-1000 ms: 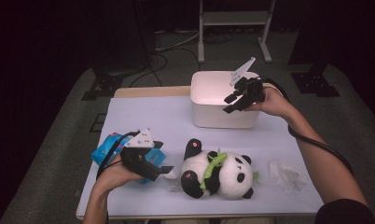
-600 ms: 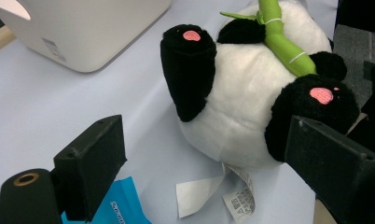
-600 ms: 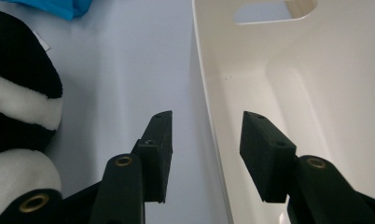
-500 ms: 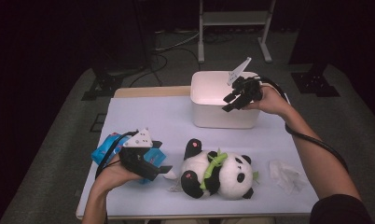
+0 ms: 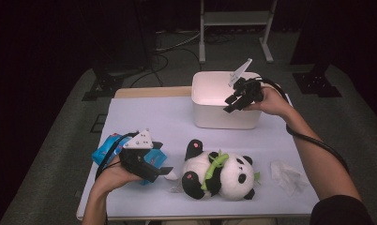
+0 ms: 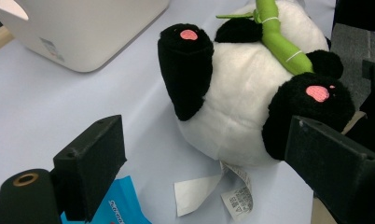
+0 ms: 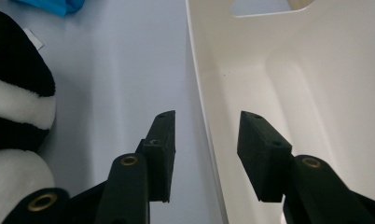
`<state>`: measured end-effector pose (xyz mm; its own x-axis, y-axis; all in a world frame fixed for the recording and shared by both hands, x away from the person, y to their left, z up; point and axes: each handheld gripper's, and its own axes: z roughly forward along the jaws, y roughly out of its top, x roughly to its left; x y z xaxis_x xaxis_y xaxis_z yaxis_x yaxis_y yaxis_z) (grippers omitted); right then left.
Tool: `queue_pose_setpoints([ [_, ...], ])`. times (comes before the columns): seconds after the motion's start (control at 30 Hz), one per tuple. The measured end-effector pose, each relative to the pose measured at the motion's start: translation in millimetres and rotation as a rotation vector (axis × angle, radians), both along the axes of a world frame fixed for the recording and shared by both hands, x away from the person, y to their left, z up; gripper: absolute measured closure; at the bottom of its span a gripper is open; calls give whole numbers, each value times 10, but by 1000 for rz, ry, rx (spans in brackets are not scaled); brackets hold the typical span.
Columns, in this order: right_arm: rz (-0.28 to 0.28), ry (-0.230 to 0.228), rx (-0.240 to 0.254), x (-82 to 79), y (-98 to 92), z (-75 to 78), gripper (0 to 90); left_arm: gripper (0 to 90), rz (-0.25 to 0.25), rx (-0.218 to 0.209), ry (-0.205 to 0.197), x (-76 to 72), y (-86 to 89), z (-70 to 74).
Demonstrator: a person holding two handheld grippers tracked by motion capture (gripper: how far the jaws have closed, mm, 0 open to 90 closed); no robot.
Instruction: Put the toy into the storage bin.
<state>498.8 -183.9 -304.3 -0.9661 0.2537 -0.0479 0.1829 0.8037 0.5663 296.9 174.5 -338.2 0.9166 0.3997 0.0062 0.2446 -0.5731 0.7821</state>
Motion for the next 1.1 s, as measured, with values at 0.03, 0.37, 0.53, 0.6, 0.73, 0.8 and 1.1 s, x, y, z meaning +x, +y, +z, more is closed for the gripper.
queue_pose_setpoints([
  [0.03,3,1,-3,3,3,-6,574,112,0,0,0,1,0,0],
  [0.37,11,21,-16,37,33,-59,647,107,-4,5,9,13,-3,-16],
  [0.53,11,37,-25,65,55,-88,722,106,-2,3,11,13,4,-15],
  [0.6,16,45,-33,74,71,-106,769,105,-2,3,11,12,5,-16],
  [0.73,23,52,-39,88,93,-134,819,104,-2,1,13,10,8,-19],
  [0.8,14,64,-37,99,89,-135,832,104,-2,3,13,11,9,-20],
  [1.1,45,83,-28,85,89,-139,857,102,-6,7,14,10,2,-16],
])
